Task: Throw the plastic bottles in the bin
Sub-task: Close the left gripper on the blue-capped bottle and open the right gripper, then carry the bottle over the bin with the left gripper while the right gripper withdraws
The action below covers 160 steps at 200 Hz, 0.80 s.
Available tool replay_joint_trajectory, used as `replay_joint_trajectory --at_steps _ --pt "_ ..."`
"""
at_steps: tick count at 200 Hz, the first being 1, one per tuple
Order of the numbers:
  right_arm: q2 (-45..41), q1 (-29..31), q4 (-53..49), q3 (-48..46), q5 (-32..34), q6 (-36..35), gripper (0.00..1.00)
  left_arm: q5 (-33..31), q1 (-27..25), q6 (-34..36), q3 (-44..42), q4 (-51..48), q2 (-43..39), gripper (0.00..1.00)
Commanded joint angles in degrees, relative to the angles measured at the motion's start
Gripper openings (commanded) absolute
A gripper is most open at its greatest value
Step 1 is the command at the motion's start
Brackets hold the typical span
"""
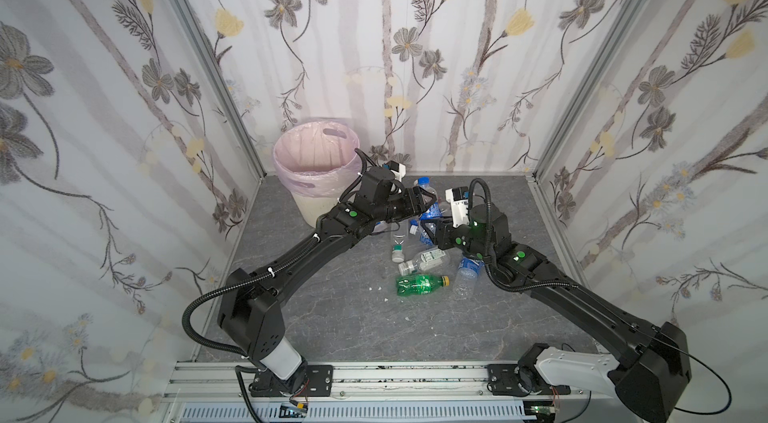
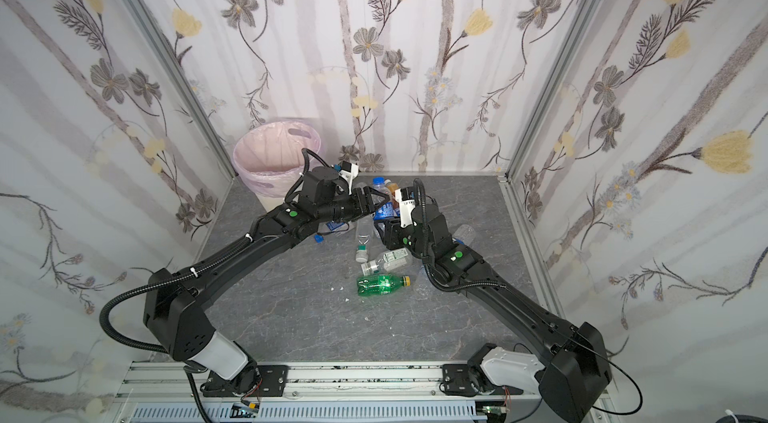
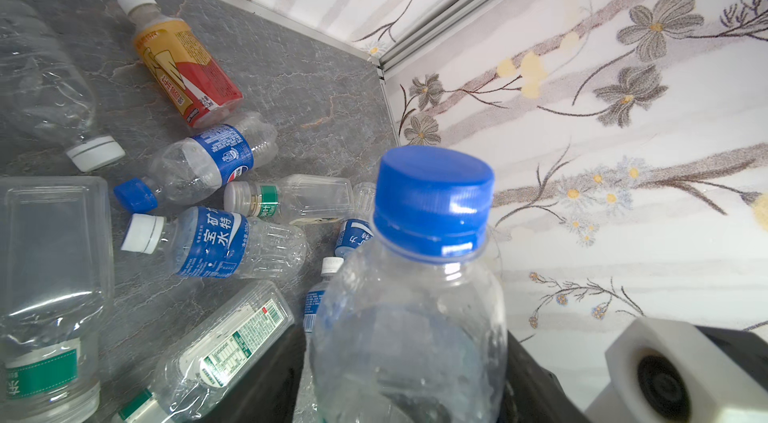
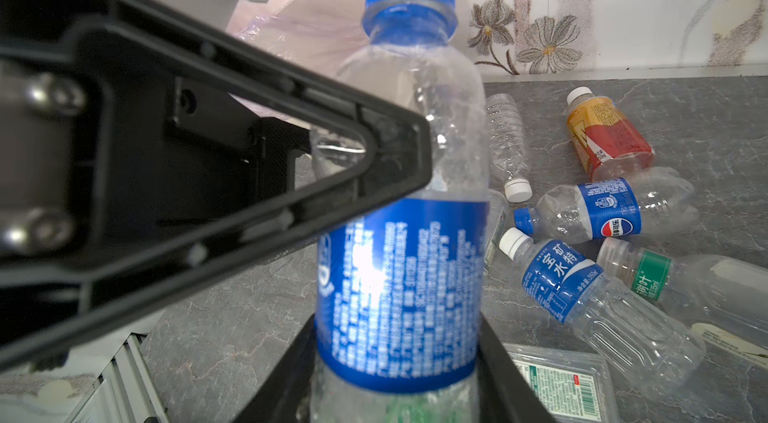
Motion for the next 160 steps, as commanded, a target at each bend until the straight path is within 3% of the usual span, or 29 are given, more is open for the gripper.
replay_joint_trajectory --at_steps 1,47,89,124,141,160 --pt "1.13 0.54 2.03 1.49 -0.73 -1.48 0.45 -0.75 0.71 0.31 -0.47 1.12 -0.68 0.65" --pt "4.78 1.96 3.20 3.92 -2.95 -1.94 0.46 -0.09 1.54 1.00 -1.64 1.11 -2.48 0.61" --pt "7.30 2.94 3.77 5.79 -4.91 -2.09 0.47 0.18 3.36 0.91 -3.73 1.04 -4.84 0.52" --pt "8.13 3.07 3.19 7.11 -5.35 -2.62 0.51 -0.11 4.49 0.91 -4.45 1.03 -5.70 0.45" --pt "8.14 3.05 2.90 7.43 -4.72 -2.71 0.62 -0.62 4.77 0.96 -4.39 1.04 -5.85 0.43" --pt "8.12 3.05 2.85 7.60 -4.41 -3.14 0.66 -0.96 5.83 0.11 -4.66 1.00 -6.18 0.42"
